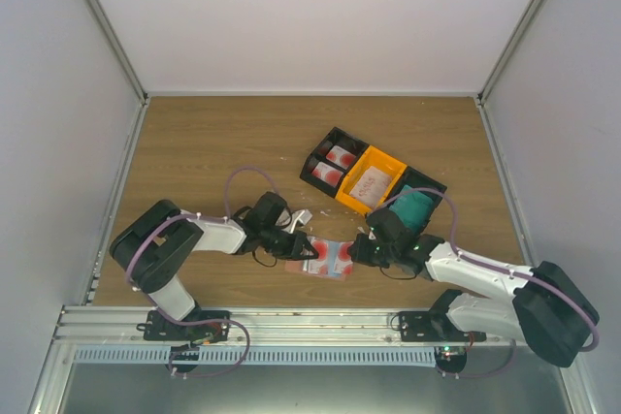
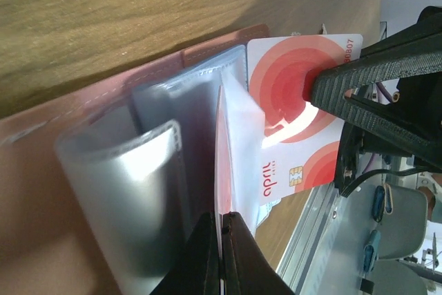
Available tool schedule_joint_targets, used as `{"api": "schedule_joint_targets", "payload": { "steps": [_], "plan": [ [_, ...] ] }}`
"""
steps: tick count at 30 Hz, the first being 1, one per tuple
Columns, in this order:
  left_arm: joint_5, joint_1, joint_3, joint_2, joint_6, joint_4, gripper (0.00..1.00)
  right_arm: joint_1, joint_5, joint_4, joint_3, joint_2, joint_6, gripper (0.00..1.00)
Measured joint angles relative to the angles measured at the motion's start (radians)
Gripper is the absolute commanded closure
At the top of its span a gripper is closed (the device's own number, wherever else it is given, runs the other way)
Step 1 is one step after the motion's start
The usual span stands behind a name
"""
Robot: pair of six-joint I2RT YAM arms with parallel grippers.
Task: Put the credit cards into the card holder
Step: Insert the credit card into the card holder.
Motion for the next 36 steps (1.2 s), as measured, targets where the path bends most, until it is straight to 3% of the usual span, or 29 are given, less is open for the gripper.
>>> {"api": "schedule_joint_targets", "payload": {
  "steps": [14, 24, 36],
  "plan": [
    [0.023, -0.026, 0.000, 0.054, -0.058, 0.087, 1.00, 0.000, -0.008, 0.023, -0.009, -0.006, -0.002, 0.99],
    [0.016, -0.056, 0.001, 0.060, -0.101, 0.119, 1.00, -0.008, 0.037, -0.185, 0.061, -0.099, -0.080, 1.00],
    [0.003, -0.079, 0.002, 0.071, -0.143, 0.152, 1.00, -0.021, 0.035, -0.227, 0.077, -0.017, -0.146, 0.99]
  ]
}}
